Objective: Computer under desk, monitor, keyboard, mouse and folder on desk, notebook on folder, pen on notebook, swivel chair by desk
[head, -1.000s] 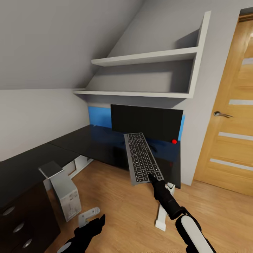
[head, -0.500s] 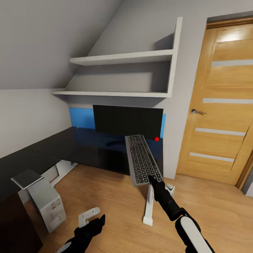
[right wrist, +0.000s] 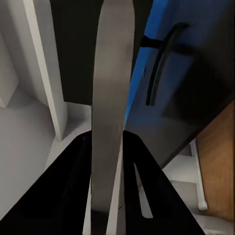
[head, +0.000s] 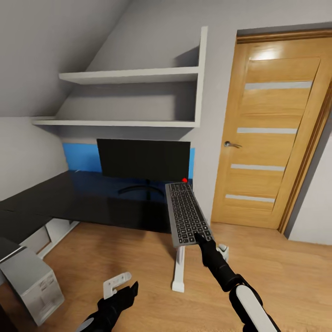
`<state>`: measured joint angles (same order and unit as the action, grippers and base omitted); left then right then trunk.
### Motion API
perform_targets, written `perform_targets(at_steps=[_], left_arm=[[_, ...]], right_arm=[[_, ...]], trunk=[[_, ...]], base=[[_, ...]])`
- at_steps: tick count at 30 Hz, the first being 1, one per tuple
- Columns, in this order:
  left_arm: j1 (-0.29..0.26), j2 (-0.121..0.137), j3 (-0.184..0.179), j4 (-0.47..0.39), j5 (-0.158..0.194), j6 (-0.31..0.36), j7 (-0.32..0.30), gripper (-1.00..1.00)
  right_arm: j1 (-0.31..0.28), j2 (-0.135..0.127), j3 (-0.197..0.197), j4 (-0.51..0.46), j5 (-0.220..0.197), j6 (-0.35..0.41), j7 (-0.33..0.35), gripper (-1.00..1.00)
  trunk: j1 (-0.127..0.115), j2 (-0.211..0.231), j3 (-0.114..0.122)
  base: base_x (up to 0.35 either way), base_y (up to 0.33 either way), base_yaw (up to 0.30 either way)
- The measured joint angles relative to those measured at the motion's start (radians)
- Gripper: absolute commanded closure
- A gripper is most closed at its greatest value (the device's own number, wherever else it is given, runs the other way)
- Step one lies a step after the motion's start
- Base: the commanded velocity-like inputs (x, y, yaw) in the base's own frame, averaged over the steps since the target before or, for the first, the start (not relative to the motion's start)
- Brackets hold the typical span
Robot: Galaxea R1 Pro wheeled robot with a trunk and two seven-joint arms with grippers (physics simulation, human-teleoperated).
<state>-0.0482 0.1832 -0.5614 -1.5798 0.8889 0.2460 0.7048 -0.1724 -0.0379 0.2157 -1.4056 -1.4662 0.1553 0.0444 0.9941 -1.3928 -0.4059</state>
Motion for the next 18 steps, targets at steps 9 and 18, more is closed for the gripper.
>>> perform_targets(at_steps=[9, 18], left_arm=[[0.000, -0.001, 0.000, 0.000, 0.000, 0.000, 0.000, -1.00], [0.000, -0.001, 0.000, 0.000, 0.000, 0.000, 0.000, -1.00]], right_arm=[[0.000, 0.000, 0.001, 0.000, 0.000, -0.001, -0.002, 1.00], [0.000, 0.000, 0.000, 0.000, 0.000, -0.001, -0.002, 1.00]], trunk=[[0.000, 0.000, 0.000], [0.000, 0.000, 0.000]], base=[[0.000, 0.000, -0.297], [0.000, 0.000, -0.297]])
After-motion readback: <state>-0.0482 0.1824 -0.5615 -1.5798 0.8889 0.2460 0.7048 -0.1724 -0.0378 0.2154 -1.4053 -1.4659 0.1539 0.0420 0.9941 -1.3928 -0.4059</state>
